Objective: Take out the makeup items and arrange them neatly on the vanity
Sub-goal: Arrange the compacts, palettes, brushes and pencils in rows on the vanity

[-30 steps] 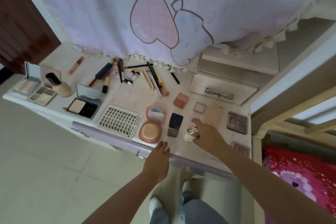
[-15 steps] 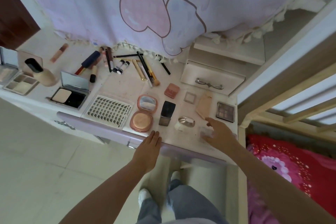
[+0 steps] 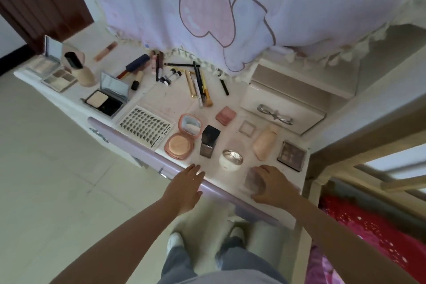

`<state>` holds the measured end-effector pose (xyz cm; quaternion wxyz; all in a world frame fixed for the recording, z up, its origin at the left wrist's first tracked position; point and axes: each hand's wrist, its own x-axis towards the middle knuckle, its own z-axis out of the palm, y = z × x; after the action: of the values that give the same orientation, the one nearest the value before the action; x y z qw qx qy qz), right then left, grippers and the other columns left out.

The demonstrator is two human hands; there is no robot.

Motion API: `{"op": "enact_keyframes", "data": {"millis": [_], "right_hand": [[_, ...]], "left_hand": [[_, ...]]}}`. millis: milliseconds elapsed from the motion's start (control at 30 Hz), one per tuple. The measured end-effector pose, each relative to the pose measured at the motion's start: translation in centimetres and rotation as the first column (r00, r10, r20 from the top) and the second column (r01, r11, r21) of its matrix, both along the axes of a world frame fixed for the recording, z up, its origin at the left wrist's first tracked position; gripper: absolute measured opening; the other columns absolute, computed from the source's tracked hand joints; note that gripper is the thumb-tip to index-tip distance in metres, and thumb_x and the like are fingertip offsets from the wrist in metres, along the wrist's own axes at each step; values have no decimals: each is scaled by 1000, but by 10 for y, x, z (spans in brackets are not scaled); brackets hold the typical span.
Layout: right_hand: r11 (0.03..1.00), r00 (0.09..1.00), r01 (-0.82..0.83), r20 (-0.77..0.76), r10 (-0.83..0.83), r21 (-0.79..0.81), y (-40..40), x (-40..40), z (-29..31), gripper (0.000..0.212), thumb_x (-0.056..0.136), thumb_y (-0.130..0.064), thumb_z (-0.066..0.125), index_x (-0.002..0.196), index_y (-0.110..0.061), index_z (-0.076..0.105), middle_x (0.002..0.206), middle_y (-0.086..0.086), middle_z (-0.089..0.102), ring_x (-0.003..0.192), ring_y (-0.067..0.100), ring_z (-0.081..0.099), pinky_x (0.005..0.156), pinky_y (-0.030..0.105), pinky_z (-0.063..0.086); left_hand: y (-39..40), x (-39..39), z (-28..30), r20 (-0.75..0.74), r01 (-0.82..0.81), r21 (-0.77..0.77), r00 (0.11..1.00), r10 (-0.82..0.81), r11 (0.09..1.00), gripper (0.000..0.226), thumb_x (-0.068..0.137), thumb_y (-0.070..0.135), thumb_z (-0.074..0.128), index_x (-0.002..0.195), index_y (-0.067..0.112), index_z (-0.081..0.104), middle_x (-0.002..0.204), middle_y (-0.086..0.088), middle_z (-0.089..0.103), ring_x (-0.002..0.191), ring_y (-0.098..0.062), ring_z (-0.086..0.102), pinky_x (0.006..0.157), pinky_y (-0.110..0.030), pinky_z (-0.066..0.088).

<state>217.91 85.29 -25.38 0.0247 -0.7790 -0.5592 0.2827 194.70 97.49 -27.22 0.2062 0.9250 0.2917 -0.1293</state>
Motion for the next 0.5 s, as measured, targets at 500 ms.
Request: {"op": "enact_keyframes", "data": {"millis": [500], "right_hand": [[949, 868, -304, -384, 313, 87, -31, 51, 70, 29, 70, -30, 74, 92, -15, 65, 83, -5, 63, 78, 5, 57, 64, 10, 42]], "left_hand": [[-70, 87, 47, 196, -145, -873, 770, 607, 466, 96, 46, 41, 89, 127, 19, 42, 119, 10, 55, 103, 3, 59, 88, -11, 46]]}}
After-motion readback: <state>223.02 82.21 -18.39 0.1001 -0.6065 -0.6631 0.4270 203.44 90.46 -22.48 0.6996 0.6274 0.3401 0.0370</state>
